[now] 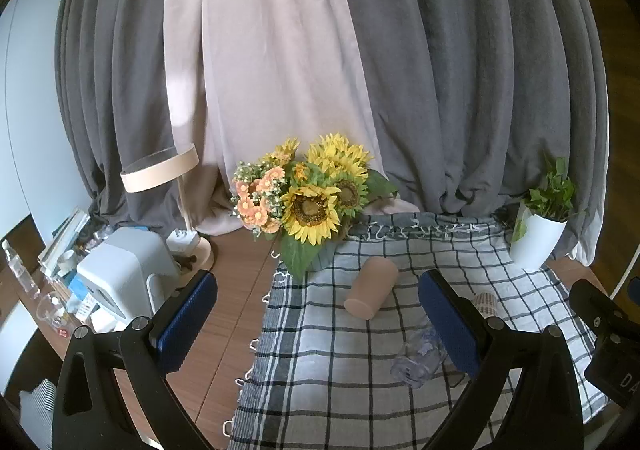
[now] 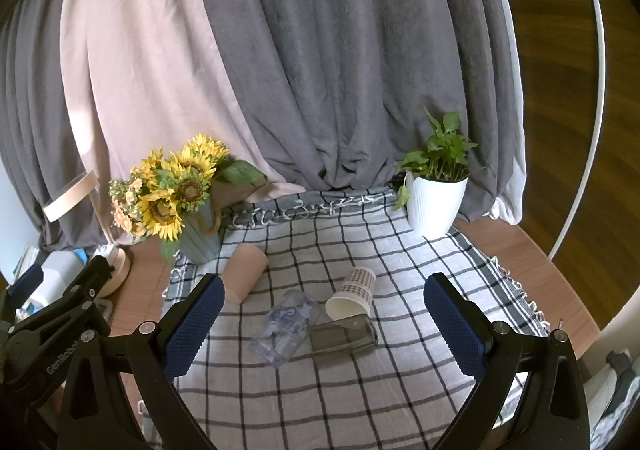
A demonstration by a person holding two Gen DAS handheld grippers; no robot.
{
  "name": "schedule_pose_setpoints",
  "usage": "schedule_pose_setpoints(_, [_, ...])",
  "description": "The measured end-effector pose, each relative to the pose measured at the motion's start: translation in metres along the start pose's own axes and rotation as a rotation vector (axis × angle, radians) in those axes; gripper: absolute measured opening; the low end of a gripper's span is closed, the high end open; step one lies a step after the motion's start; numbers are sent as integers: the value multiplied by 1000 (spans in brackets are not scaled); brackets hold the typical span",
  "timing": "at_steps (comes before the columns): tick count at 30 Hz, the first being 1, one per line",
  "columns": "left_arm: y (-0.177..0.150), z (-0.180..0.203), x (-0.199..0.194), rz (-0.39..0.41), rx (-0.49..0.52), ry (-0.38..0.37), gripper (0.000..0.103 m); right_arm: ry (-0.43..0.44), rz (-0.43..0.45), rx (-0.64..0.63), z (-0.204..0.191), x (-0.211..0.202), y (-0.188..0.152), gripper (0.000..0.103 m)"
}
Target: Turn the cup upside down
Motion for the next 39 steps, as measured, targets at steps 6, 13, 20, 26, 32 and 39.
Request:
schedule_pose_setpoints(6, [0, 2, 1, -4, 0, -3, 103, -1, -1, 1, 0, 0, 0, 100])
schedule_pose_setpoints(13, [0, 4, 2, -3, 5, -6, 103, -1, -2, 2, 0, 2, 0, 100])
schedule_pose_setpoints(20, [0, 5, 2, -4, 6, -7, 103, -2, -3, 2, 1, 2, 0, 100])
schedule_pose_setpoints(26, [0, 5, 2, -1, 9, -7, 103, -1, -2, 2, 0, 2, 0, 100])
schedule_pose_setpoints(32, [2, 6, 6, -1, 17, -11, 102, -4, -4, 1, 2, 4, -1, 100])
schedule_pose_setpoints(39, [-3, 9, 21, -41, 27, -15, 103, -9, -25, 4, 5, 15, -5, 100])
Point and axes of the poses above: each gripper's, at about its wrist camera, not at the fingertips, and x roughly the way its jaws point, z to its right, y to its top, the point moved 9 cm from there along x, roughly the way its jaws point, and after that the axes turned 4 degrees about -x, right-handed, at the moved point
